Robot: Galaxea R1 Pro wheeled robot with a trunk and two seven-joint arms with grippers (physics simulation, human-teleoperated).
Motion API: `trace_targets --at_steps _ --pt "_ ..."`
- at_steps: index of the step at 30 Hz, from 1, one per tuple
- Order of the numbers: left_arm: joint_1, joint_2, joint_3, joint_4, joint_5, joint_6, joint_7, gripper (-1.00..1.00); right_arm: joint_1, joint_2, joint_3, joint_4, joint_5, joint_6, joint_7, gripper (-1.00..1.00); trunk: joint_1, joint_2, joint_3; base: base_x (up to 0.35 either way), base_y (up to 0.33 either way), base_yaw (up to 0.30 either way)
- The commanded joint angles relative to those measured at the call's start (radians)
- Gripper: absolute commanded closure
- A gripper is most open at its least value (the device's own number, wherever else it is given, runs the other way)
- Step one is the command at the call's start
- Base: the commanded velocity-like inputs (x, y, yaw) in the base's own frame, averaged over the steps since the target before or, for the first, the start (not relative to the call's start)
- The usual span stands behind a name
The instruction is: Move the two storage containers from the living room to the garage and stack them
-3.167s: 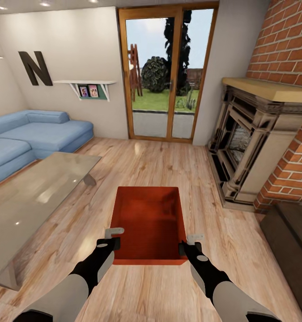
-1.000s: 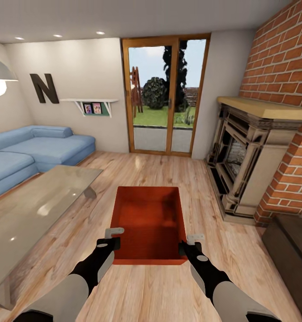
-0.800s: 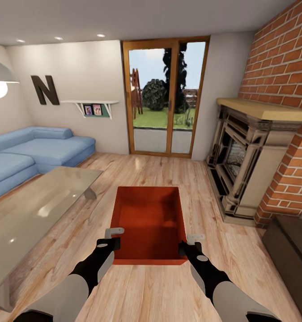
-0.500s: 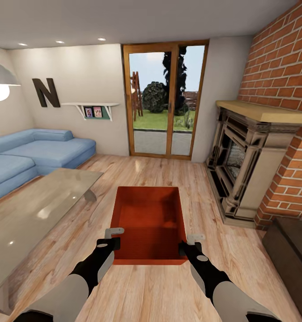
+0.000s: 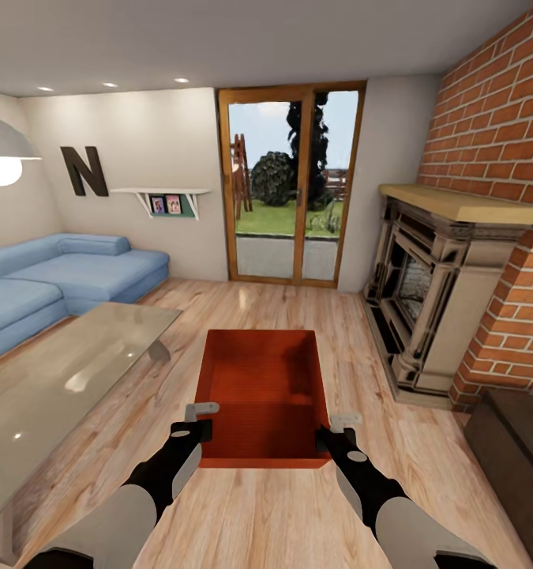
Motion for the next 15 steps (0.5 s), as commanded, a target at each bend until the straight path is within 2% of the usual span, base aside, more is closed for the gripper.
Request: trace_targets --at_steps 1,15 --pt "-0.001 0.001 0.067 0.0 0.02 0.008 0.026 1.0 -0.001 0.001 -0.027 -0.003 0.014 -0.043 -0.017 1.0 0.0 -0.002 0.0 0.0 0.0 0.0" --pt "-0.001 0.0 0.067 0.0 0.02 0.008 0.026 1.0 -0.001 0.001 -0.026 -0.003 0.014 -0.043 -0.017 1.0 0.0 -0.002 0.022 0.0 0.0 0.0"
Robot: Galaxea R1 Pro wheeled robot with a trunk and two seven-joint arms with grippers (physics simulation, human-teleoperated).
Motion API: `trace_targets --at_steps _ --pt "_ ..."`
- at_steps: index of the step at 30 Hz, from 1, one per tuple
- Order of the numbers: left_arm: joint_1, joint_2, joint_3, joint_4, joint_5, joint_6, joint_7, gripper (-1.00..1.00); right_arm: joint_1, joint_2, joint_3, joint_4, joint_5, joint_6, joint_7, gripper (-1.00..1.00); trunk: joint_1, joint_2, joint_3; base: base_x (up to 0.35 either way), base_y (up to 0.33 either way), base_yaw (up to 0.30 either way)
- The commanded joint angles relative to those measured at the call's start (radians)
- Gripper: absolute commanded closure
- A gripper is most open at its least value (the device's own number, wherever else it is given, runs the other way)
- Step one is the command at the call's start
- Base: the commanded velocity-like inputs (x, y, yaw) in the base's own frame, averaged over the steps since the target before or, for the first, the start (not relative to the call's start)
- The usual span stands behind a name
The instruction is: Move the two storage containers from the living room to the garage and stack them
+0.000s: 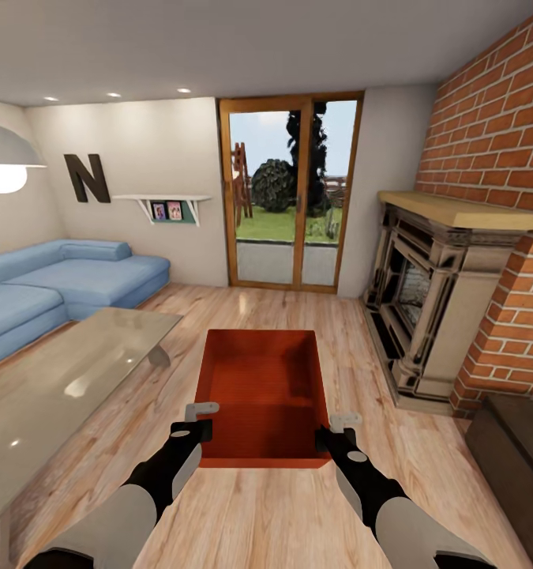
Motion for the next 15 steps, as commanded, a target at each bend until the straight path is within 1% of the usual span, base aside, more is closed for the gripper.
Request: trace_targets --at_steps 1,15 --pt "-0.001 0.001 0.06 0.0 0.027 0.008 0.029 1.0 -0.001 0.001 -0.026 -0.003 0.014 -0.043 -0.017 1.0 0.0 -0.002 0.0 0.0 0.0 0.0" --pt "-0.001 0.002 0.06 0.0 0.027 0.008 0.029 1.0 0.0 0.001 -0.026 -0.003 0.014 -0.043 -0.017 1.0 0.0 -0.002 0.021 0.0 0.0 0.0"
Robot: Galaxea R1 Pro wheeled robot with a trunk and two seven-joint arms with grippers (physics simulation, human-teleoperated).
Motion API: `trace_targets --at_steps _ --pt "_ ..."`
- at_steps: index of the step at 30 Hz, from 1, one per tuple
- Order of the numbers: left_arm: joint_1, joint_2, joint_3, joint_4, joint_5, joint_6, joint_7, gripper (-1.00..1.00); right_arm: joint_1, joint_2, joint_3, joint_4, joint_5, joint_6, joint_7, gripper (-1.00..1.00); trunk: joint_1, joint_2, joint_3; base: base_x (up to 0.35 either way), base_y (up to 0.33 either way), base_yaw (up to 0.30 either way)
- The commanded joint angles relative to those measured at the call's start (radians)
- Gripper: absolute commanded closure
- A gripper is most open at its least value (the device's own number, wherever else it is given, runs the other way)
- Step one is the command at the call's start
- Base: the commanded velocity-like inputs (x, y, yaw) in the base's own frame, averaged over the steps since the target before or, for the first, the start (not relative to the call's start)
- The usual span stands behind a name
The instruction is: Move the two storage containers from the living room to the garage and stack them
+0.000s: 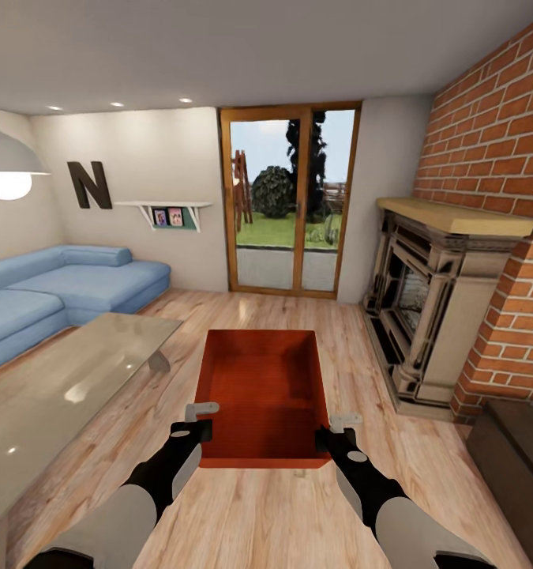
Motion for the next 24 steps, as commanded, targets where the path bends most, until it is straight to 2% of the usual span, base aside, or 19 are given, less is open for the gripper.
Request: trace_targets --at_steps 1,24 --pt "-0.001 0.001 0.065 0.0 0.023 0.008 0.027 1.0 -0.001 0.001 -0.026 -0.003 0.014 -0.043 -0.017 1.0 0.0 -0.002 0.0 0.0 0.0 0.0" --pt "-0.001 0.001 0.065 0.0 0.023 0.008 0.027 1.0 -0.001 0.001 -0.026 -0.003 0.014 -0.043 -0.018 1.0 0.0 -0.002 0.036 0.0 0.0 0.0"
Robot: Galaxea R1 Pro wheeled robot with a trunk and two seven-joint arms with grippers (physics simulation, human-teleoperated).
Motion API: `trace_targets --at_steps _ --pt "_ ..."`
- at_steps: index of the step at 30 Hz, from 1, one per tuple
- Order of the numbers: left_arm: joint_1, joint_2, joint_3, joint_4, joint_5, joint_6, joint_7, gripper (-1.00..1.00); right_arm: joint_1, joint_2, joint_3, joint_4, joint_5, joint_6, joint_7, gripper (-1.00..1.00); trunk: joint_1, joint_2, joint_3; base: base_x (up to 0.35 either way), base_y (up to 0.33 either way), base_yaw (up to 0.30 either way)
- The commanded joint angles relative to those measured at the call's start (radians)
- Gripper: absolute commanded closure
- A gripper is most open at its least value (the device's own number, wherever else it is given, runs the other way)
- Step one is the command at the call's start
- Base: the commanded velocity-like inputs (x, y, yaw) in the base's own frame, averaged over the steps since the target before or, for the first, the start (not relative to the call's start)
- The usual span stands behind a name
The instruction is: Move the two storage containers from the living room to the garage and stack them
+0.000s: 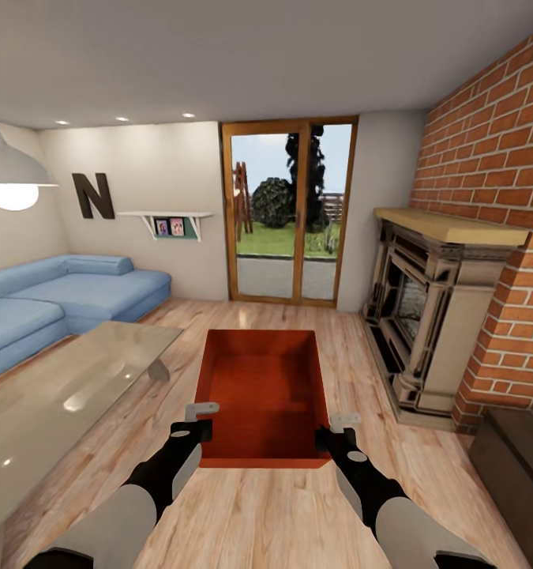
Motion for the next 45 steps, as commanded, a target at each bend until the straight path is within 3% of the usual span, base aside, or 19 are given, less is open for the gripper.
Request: trace_targets --at_steps 1,27,45 --pt "-0.001 0.001 0.066 0.0 0.021 0.008 0.027 1.0 -0.001 0.001 -0.026 -0.003 0.014 -0.043 -0.018 1.0 0.0 -0.002 0.0 0.0 0.0 0.0" --pt "-0.001 0.001 0.066 0.0 0.021 0.008 0.027 1.0 -0.001 0.001 -0.025 -0.003 0.014 -0.043 -0.018 1.0 0.0 -0.002 0.04 0.0 0.0 0.0" --pt "-0.001 0.001 0.066 -0.001 0.021 0.008 0.027 1.0 -0.001 0.001 -0.028 -0.003 0.012 -0.045 -0.017 1.0 0.0 -0.002 0.042 0.0 0.0 0.0"
